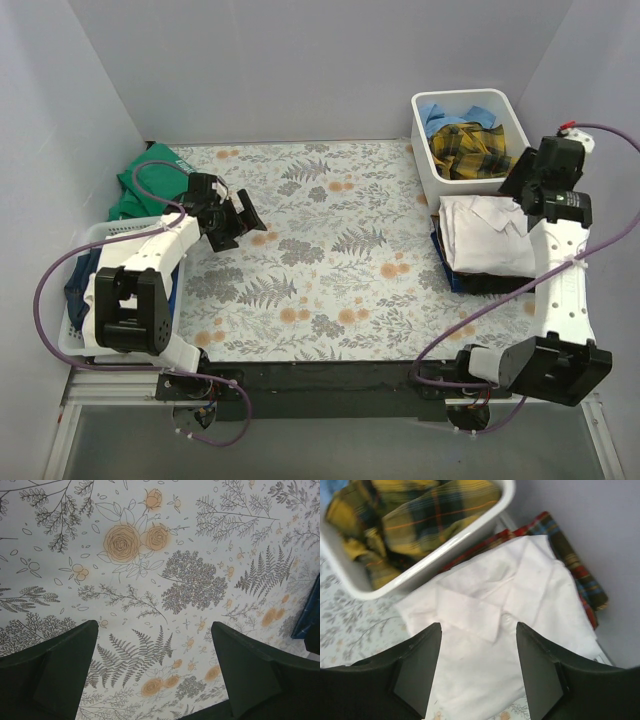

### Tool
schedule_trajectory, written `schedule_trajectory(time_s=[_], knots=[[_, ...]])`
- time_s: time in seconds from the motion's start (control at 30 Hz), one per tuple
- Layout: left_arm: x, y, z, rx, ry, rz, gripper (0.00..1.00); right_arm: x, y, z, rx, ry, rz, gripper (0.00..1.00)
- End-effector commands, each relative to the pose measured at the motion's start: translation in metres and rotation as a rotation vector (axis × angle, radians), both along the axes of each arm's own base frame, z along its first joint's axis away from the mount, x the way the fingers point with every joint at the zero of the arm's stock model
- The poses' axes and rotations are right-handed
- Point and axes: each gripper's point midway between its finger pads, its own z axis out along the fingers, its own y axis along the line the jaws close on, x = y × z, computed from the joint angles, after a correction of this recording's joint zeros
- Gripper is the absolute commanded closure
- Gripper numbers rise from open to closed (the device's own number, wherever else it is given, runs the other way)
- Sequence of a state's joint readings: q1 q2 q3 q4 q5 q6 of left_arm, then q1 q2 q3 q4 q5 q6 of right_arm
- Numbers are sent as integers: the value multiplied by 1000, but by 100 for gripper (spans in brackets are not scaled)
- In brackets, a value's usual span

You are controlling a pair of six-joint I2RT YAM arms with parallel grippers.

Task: Fold and stack the long sleeve shirts
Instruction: Neatly place the folded shirt to the corner

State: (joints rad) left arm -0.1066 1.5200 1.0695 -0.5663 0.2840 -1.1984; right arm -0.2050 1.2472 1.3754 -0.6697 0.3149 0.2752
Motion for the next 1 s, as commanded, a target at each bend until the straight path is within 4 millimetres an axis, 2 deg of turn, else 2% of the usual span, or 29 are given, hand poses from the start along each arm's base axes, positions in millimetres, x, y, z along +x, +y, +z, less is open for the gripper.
schedule_trajectory(time_s=[0.0,0.07,0.13,0.17,0.23,0.33,0.37,0.43,0.47,0.5,0.57,0.67,0.7,0.73,0.8,0.87,0.97], knots=[[13,-7,46,83,-179,-48,2,-3,49,13,-18,-48,138,31],[14,-12,63,122,-239,-53,2,-11,64,12,-11,-52,183,31],[14,-15,74,141,-283,-65,2,-17,85,10,-5,-54,256,31],[13,-21,85,141,-325,-76,2,-19,96,7,-8,-42,301,31],[13,-22,95,155,-368,-70,2,-25,102,-2,-29,-15,326,31],[13,-25,106,171,-407,-72,2,-28,128,-8,-33,-7,432,31],[13,-27,108,174,-416,-72,2,-30,146,-11,-33,-4,491,31],[12,-28,114,170,-433,-73,2,-29,165,-11,-46,-9,556,31],[11,-31,117,164,-445,-79,2,-32,183,-9,-51,-13,614,31],[10,-33,119,161,-455,-85,2,-30,193,-10,-54,-15,641,31],[8,-38,121,154,-463,-100,2,-33,218,-10,-60,-18,717,31],[4,-44,124,149,-486,-115,2,-34,242,-16,-36,-12,765,31],[0,-45,117,149,-483,-122,2,-33,251,-21,-7,2,793,31],[-1,-47,124,135,-522,-121,2,-31,256,-22,13,-7,801,31],[-5,-47,123,130,-536,-124,2,-34,269,-32,60,8,835,31],[-8,-45,118,136,-533,-116,2,-35,280,-38,83,9,865,31],[-8,-36,108,178,-519,-85,2,-42,293,-60,82,59,922,31]])
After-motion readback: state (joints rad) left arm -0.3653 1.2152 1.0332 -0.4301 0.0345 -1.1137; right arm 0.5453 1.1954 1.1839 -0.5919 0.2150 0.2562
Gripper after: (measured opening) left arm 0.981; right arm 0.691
